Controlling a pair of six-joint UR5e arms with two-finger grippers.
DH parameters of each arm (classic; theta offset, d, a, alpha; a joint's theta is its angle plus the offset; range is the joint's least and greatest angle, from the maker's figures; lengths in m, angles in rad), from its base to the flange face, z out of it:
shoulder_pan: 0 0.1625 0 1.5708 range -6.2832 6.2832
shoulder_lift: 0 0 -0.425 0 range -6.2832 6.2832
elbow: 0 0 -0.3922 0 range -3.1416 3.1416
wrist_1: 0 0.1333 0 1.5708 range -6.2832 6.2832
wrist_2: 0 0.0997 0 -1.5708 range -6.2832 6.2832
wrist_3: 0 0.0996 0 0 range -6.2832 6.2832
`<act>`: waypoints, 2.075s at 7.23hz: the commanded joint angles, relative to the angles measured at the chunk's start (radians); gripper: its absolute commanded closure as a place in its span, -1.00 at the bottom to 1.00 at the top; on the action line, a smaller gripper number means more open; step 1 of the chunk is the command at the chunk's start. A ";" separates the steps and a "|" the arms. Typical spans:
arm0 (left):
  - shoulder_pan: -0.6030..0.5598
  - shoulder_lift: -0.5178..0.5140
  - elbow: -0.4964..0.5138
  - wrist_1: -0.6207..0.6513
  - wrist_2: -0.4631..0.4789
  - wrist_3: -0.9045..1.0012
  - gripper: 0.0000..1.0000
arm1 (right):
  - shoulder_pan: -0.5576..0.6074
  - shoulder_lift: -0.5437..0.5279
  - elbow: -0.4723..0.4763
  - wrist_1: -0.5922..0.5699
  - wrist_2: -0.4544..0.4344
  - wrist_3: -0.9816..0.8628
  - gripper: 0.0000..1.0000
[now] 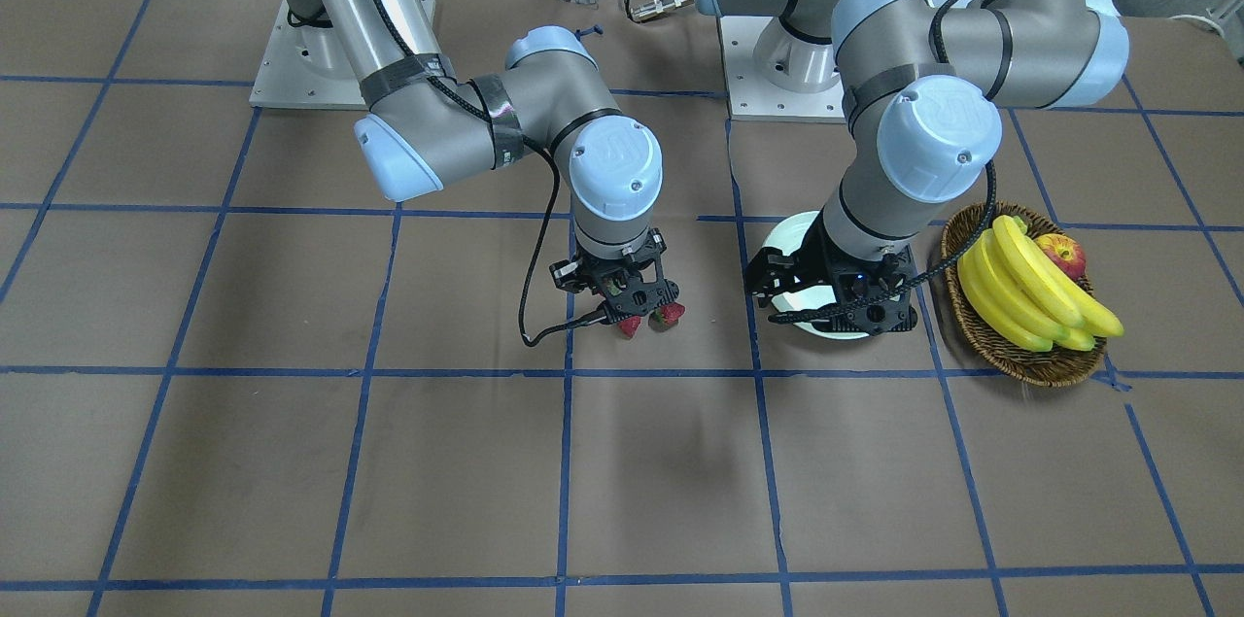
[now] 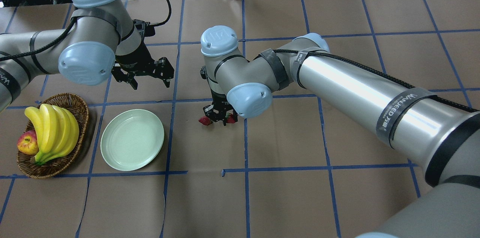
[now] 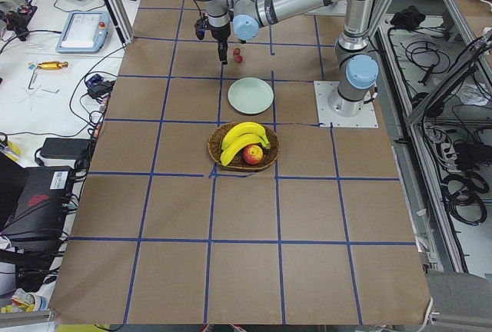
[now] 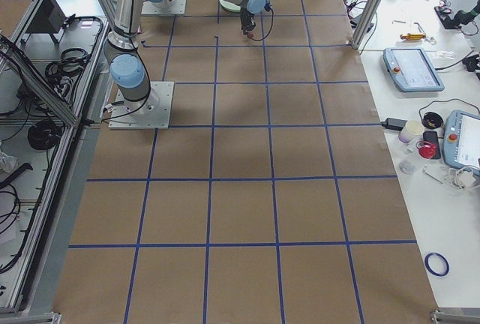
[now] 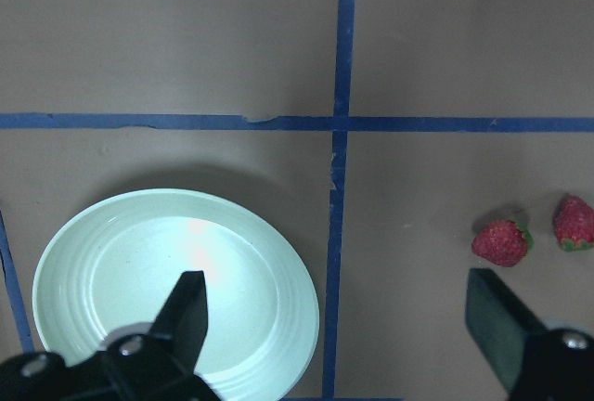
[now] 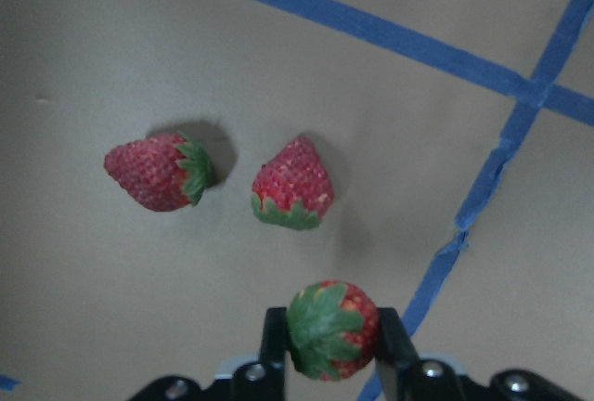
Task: Collect all strawberries into plate
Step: 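Carry the third strawberry beside the others and open the right gripper, then raise the right gripper away while the left gripper moves toward the strawberries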
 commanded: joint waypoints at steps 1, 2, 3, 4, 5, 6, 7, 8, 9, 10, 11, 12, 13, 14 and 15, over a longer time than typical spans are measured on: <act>0.000 -0.004 0.000 0.000 -0.002 0.000 -1.00 | 0.003 0.009 0.026 0.025 0.002 -0.031 0.97; 0.000 -0.006 0.000 0.000 -0.002 0.000 -1.00 | 0.003 0.011 0.028 0.022 0.002 -0.034 0.73; -0.002 -0.007 0.000 0.000 -0.002 0.000 -1.00 | 0.001 0.014 0.026 0.017 0.026 -0.038 0.29; 0.000 -0.010 0.000 0.000 0.001 0.003 -1.00 | 0.001 0.015 0.026 0.011 0.032 -0.046 -0.40; 0.000 -0.013 0.001 0.000 0.006 0.003 -1.00 | 0.000 0.014 0.026 0.011 0.031 -0.046 -0.99; -0.002 -0.013 0.000 0.000 0.006 0.003 -1.00 | 0.000 0.014 0.026 0.011 0.029 -0.049 -1.00; 0.000 -0.013 0.001 0.000 0.006 0.003 -1.00 | -0.002 0.006 0.014 0.014 0.023 -0.051 -1.00; 0.000 -0.012 0.001 0.000 0.006 0.000 -1.00 | -0.014 -0.018 0.005 0.024 0.014 -0.048 -1.00; -0.002 -0.007 0.009 0.002 0.004 0.009 -1.00 | -0.034 -0.067 0.003 0.037 0.014 -0.039 -1.00; -0.002 -0.007 0.009 0.000 0.007 0.006 -1.00 | -0.107 -0.133 0.000 0.148 -0.009 -0.052 -1.00; -0.002 -0.007 0.014 0.008 -0.005 -0.036 -1.00 | -0.197 -0.214 -0.005 0.258 -0.040 -0.110 -1.00; -0.033 -0.007 0.012 0.012 -0.006 -0.066 -1.00 | -0.277 -0.274 -0.005 0.314 -0.046 -0.153 -1.00; -0.090 -0.012 0.014 0.021 -0.002 -0.071 -1.00 | -0.339 -0.308 -0.006 0.339 -0.057 -0.155 -1.00; -0.122 -0.018 0.011 0.026 -0.005 -0.092 -1.00 | -0.373 -0.337 -0.008 0.386 -0.137 -0.175 -1.00; -0.135 -0.027 0.009 0.028 -0.006 -0.104 -1.00 | -0.387 -0.360 -0.026 0.415 -0.162 -0.215 -1.00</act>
